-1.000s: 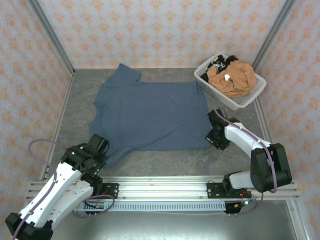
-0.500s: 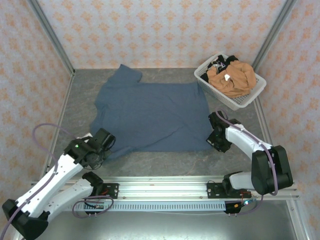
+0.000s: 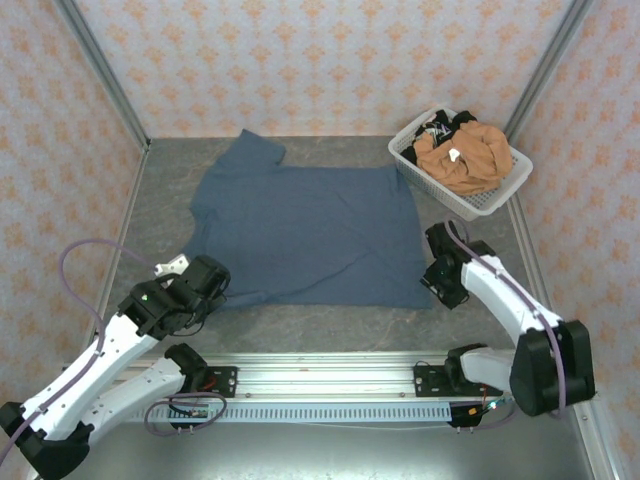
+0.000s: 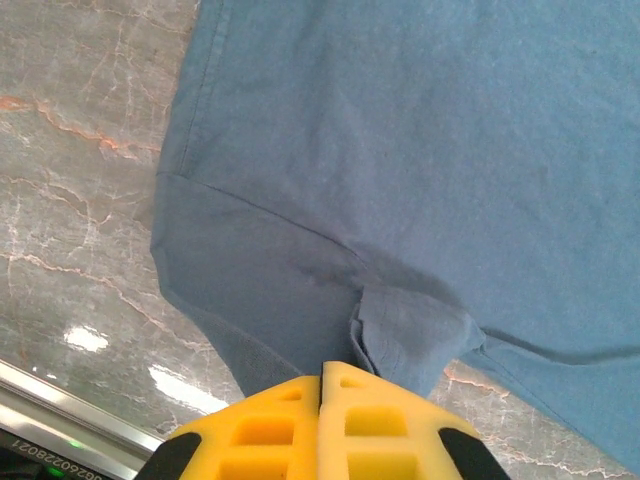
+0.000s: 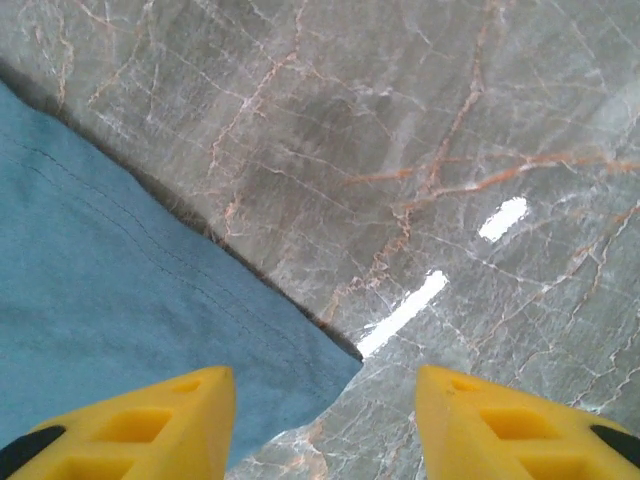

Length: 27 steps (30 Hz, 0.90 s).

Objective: Fold and stack the t-shirts

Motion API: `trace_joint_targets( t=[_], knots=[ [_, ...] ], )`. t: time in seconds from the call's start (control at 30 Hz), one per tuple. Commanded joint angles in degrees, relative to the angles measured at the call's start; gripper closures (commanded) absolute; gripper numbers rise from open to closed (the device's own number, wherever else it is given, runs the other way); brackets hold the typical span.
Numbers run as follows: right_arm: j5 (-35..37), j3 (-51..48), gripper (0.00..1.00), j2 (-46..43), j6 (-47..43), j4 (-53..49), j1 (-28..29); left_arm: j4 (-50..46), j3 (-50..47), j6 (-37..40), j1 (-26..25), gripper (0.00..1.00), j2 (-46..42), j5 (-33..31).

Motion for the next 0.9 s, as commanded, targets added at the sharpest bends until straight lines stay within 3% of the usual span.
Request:
trace_joint_targets(
  t=[0.0,0.27,0.5,0.63,0.77,0.87],
  knots=[
    [-2.3,-4.1,0.50,-3.5,7.0,1.1,-0.7,-3.2,0.2,0.0,-0.5,1.00,-1.6,-4.3],
    [-8.8,-11.8,0.56,-4.8,17.4,13.2,-1.1,-2.8,-1.8,-0.4,-0.5,1.00,-3.5,-3.0],
    [-9.6,-13.2,0.64,-1.4,18.9,17.4,-1.2,-3.2,-2.2,-0.1,-0.5,1.00,-4.3,-3.0],
    [-9.2,-13.8,0.77,0.8,19.4,18.3,-1.3,-3.1,-2.4,-0.2,-0.5,1.00,-4.5,-2.7],
    [-7.6,-12.6,0.99,2.1,18.7,14.9,-1.3,-4.5,-1.6,-0.3,-0.5,1.00,-4.5,-3.1],
    [-5.5,-10.6,1.00,0.3,16.5,10.4,-1.3,-6.8,-0.8,-0.3,-0.5,1.00,-4.5,-2.7]
  ],
)
